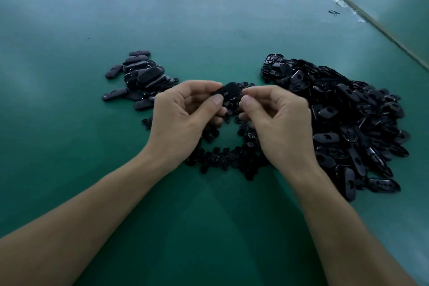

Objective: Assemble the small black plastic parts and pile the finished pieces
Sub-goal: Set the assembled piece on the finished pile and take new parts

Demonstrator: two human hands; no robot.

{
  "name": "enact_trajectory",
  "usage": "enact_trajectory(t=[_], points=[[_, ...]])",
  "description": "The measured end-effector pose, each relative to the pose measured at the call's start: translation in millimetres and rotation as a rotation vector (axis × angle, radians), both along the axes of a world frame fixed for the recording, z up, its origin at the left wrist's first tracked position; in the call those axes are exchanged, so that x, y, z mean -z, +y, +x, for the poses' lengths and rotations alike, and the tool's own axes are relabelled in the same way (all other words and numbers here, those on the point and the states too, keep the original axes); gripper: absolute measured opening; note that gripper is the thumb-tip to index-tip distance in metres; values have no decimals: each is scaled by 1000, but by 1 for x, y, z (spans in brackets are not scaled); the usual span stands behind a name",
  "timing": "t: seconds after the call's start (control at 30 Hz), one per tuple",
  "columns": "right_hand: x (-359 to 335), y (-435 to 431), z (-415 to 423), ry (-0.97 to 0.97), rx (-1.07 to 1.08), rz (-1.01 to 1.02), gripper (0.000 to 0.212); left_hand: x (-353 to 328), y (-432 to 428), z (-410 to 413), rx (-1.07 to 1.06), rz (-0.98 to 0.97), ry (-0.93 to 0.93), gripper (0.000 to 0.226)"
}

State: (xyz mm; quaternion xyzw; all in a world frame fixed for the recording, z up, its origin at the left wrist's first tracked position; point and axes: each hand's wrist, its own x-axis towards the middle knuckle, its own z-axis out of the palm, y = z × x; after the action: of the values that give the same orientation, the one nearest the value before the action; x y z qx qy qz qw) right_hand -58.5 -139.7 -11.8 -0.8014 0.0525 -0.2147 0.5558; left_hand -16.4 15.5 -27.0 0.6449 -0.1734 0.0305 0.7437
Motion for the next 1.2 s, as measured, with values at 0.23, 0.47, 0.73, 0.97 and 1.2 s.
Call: enact_trajectory(t=[0.23,0.47,0.73,0.97,1.2], points=[[6,12,-7,188,-193,-712,23,2,1,5,-85,-10,-22,20],[4,20,-6,186,-194,-648,9,2,1,4,-82,-15,10,18],[-4,12,-7,-87,-51,-289,6,3,1,3,-101,7,20,18],[-8,8,-5,-87,-33,-14,23,3,1,1,-77,99,-18,17],[-8,8,-5,-45,-51,-63,19,1,0,-1,-58,140,-49,18]])
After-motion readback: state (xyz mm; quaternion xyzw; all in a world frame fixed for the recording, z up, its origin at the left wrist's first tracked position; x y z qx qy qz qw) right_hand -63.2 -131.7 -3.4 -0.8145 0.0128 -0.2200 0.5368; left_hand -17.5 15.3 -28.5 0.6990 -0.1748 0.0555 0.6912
